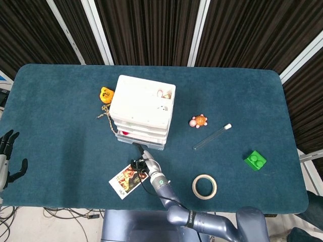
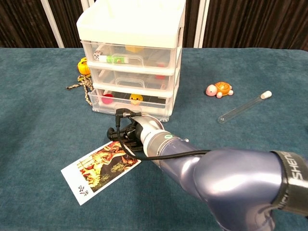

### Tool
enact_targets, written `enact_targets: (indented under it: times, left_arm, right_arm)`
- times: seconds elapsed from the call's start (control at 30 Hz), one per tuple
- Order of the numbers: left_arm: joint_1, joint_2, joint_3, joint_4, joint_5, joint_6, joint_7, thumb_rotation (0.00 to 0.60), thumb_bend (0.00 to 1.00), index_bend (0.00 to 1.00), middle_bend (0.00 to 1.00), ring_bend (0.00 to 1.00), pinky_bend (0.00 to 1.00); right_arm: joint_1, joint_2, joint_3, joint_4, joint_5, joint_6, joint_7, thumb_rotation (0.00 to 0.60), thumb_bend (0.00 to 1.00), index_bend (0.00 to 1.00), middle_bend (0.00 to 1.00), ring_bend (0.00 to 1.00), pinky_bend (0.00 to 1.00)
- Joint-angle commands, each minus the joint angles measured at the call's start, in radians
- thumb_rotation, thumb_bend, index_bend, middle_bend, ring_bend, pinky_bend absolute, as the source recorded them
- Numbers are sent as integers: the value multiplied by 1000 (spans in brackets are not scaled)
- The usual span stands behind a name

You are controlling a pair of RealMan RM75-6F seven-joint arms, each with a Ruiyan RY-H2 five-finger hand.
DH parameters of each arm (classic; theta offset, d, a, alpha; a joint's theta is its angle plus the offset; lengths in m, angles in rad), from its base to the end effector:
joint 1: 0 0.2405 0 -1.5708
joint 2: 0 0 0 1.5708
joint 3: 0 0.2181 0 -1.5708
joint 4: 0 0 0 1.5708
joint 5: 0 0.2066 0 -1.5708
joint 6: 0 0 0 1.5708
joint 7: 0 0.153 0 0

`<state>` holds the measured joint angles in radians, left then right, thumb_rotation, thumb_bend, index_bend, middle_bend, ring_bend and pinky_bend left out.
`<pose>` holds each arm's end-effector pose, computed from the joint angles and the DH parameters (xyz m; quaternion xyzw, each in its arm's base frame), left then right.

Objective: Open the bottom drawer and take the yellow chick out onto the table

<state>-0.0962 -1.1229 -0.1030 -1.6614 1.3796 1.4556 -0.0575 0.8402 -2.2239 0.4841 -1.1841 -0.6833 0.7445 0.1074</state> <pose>-0.2770 0.1992 0.1499 -0.5331 -0.4372 -0.4142 0.5942 -0.0009 -0.2728 -0.1727 0.4242 -0.8018 0.4014 0.1269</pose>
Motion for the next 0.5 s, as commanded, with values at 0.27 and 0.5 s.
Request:
enact_targets:
  times: [0.27,0.5]
  left_arm:
    - [0,0,2,-3,0,-2,6,600,463,34,0,0,0]
    - [0,0,3,-4,-2,-3,11,600,464,34,0,0,0]
  right_arm:
    - [-32,12,-36,-64,17,38,-37,600,642,167,1000,1000,1000]
    - [-59,37,-73,-119,5,42,-53,600,643,167,1000,1000,1000]
